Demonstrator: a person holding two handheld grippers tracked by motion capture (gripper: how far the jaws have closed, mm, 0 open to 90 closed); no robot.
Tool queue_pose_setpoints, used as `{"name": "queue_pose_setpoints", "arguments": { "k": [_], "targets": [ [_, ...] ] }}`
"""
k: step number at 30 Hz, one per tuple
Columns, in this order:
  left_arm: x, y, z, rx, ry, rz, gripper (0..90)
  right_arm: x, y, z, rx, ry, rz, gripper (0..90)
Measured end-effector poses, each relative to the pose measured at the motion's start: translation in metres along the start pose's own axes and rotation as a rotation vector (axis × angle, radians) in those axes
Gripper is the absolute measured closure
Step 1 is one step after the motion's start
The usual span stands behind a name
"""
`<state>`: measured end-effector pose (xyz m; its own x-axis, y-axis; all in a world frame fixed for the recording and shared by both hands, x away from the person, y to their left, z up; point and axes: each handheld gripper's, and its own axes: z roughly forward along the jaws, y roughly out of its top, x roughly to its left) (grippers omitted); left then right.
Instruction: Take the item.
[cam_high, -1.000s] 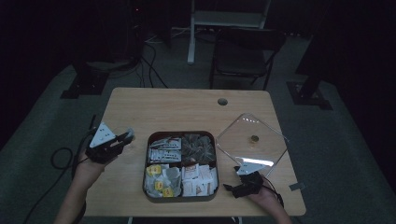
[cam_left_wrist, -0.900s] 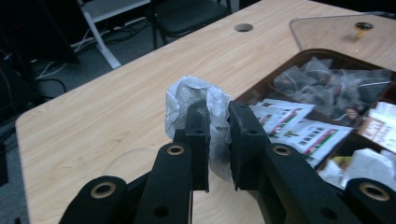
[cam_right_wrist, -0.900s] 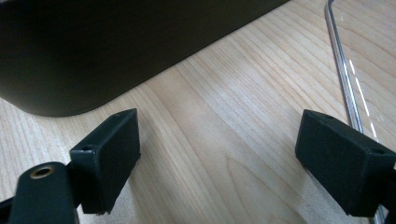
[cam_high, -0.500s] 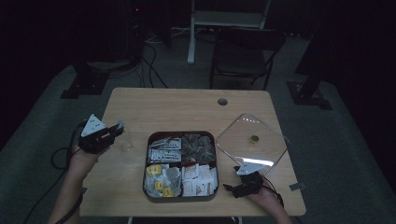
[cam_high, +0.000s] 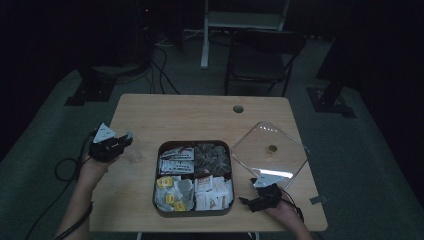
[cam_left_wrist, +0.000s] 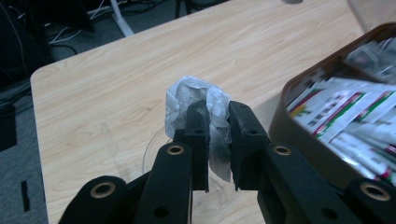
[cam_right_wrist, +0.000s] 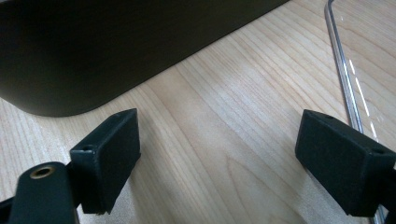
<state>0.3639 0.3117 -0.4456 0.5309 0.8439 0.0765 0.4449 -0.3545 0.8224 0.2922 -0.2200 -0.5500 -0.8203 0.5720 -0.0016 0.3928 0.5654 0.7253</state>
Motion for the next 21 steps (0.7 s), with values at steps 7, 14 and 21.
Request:
{"name": "queue_pose_setpoints", "arguments": {
  "k": [7,14,21],
  "targets": [
    [0.003,-0.007,0.012,0.041,0.014,-0.019,79.9,0.0,0.0,0.0,0.0,0.0,0.0,13.4],
    [0.004,-0.009,0.019,0.083,0.032,-0.036,79.1,0.0,0.0,0.0,0.0,0.0,0.0,13.4],
    [0.002,-0.008,0.024,0.122,0.024,-0.034,61.2,0.0,0.0,0.0,0.0,0.0,0.0,13.4]
  ]
}}
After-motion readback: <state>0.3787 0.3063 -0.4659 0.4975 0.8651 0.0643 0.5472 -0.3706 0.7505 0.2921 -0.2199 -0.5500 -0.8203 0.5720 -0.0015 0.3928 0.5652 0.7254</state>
